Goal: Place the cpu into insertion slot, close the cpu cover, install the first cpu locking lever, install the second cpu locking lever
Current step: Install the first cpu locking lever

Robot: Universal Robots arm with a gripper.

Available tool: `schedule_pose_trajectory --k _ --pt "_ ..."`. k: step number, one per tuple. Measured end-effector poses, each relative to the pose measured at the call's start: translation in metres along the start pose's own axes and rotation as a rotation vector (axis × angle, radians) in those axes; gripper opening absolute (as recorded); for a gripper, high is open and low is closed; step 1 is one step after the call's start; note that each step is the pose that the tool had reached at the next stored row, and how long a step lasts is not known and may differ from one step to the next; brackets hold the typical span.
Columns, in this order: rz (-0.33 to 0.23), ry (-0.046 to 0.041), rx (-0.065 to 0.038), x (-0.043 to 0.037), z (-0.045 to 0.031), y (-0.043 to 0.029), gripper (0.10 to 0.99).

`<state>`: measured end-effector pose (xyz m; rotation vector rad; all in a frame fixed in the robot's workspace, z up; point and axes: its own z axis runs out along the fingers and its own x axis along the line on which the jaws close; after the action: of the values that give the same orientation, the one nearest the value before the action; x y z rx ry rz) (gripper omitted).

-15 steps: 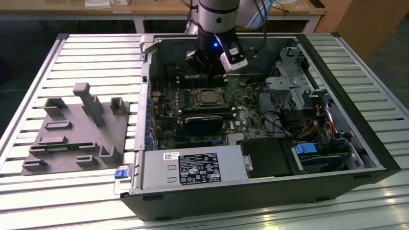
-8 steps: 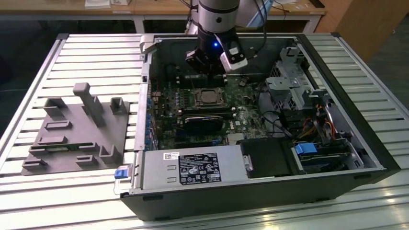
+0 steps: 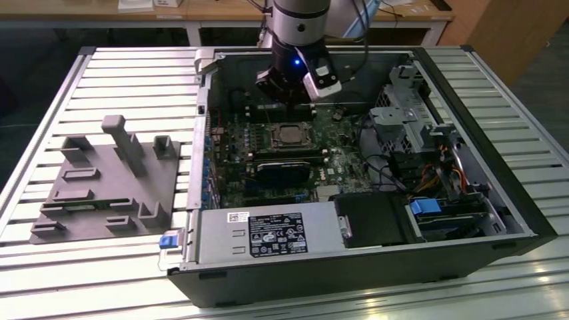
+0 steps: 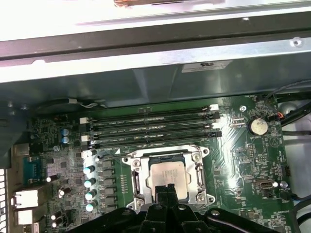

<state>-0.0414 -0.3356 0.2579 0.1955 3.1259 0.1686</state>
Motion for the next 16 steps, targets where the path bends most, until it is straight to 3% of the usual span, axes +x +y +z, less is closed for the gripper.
schedule_pose_trajectory --k 6,16 --pt "0.000 -0.0001 0.000 0.0095 -0.0001 -0.0012 0.102" --pt "0.000 -0.0004 0.000 0.0334 -0.0004 -0.0042 0.102"
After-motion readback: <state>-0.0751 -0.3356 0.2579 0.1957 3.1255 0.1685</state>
